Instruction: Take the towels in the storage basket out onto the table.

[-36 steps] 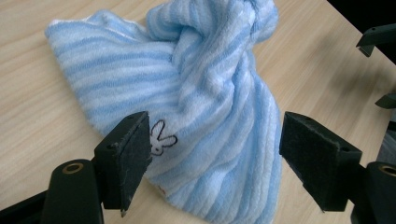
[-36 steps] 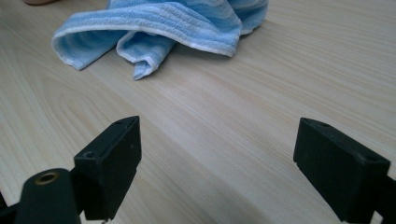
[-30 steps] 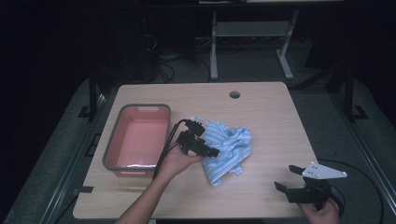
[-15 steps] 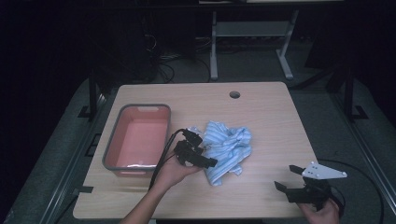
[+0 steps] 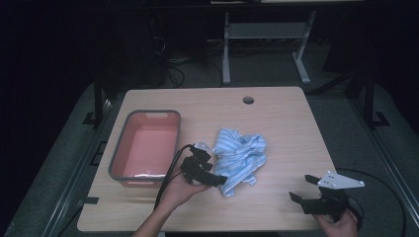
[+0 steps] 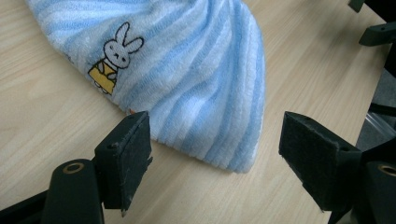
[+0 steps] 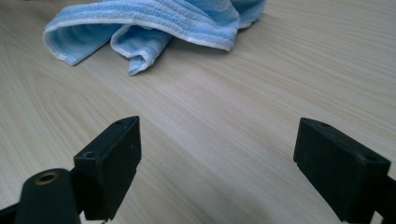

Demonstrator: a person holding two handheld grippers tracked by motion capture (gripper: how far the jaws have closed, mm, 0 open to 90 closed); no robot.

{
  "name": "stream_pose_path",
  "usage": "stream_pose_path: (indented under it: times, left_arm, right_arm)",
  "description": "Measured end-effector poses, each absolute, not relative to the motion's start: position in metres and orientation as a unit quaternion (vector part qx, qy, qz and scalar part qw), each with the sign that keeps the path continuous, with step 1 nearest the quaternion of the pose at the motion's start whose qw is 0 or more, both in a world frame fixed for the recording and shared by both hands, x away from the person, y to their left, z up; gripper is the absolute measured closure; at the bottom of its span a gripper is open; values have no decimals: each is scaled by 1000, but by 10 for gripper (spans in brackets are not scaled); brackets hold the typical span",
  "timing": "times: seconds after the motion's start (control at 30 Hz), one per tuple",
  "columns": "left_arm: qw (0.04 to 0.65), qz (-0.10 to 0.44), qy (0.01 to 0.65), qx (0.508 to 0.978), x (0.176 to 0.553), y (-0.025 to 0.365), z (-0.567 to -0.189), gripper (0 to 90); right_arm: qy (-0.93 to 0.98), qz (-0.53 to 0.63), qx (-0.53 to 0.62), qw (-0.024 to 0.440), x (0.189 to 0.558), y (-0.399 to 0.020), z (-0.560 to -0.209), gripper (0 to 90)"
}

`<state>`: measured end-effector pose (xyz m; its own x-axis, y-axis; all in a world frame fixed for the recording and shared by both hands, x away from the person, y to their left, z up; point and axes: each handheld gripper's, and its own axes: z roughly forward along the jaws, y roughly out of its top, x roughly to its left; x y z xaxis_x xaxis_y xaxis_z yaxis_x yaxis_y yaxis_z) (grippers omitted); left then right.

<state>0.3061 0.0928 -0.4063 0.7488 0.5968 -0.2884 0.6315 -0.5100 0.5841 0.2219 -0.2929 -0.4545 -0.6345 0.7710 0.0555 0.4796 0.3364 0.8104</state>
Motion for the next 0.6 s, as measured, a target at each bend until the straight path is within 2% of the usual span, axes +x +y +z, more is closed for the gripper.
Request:
stream_pose_path:
  times: [0.6]
  left_arm:
    - [364,-35,367,855,288,110,-422,251]
  right_arm:
    - [798,422,392,174,221,-294,-454,145]
